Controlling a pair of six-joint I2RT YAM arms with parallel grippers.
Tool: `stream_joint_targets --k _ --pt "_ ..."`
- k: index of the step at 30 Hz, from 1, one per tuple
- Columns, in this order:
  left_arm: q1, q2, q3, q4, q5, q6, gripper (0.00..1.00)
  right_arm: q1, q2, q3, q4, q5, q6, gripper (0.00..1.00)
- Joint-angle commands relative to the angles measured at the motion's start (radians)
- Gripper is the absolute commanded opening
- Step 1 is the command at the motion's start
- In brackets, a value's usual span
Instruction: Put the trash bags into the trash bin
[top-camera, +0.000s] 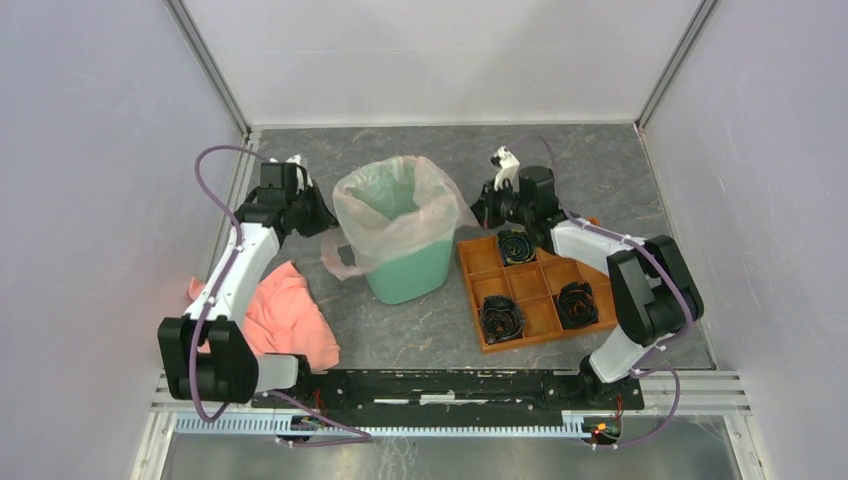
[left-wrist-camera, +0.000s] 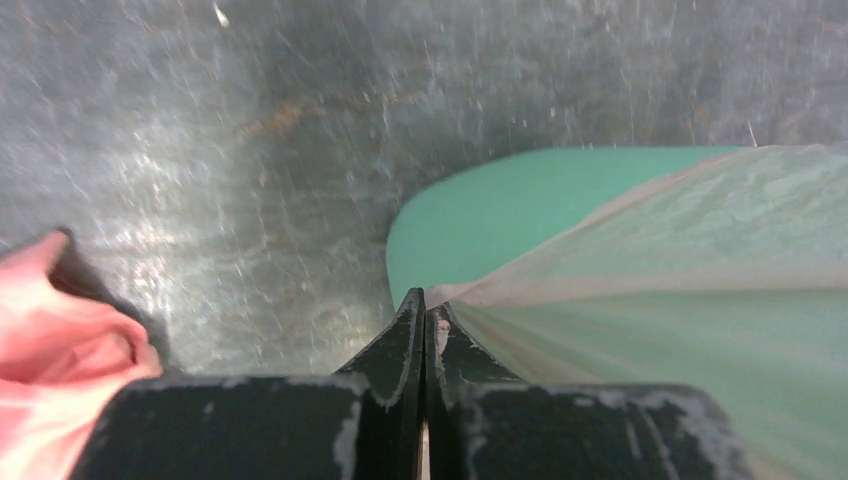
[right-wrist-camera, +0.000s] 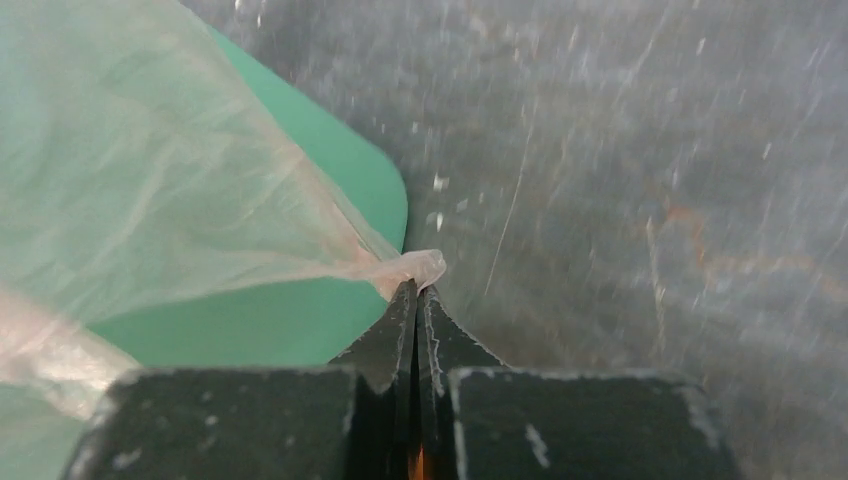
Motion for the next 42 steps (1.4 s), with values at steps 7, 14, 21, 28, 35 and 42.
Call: stream_joint_targets --k 7,14,21,28,35,42 --pt "0.008 -0.282 -0.127 -0.057 0.105 -0.102 0.24 -0.006 -0.226 -0.024 -0.095 -0.017 -0.047 0.02" --pt "0.007 -0.453 -0.118 -0.241 0.033 -0.199 0.89 -0.006 -0.397 0.08 -0.452 0.211 -0.179 0.5" --pt "0.007 -0.613 -0.206 -0.381 0.004 -0.372 0.96 -0.006 -0.644 -0.053 -0.475 0.247 -0.021 0.88" --pt "0.007 -0.667 -0.408 -0.175 0.231 -0.51 0.89 -0.006 -0.728 -0.319 0.12 -0.165 0.377 0.91" --pt "0.007 -0.629 -0.541 0.041 0.311 -0.539 0.71 -0.004 -0.704 -0.402 0.362 -0.256 0.414 0.97" --pt "0.007 -0.574 -0.566 0.087 0.289 -0.514 0.43 0.057 -0.594 -0.37 0.425 -0.393 0.169 0.95"
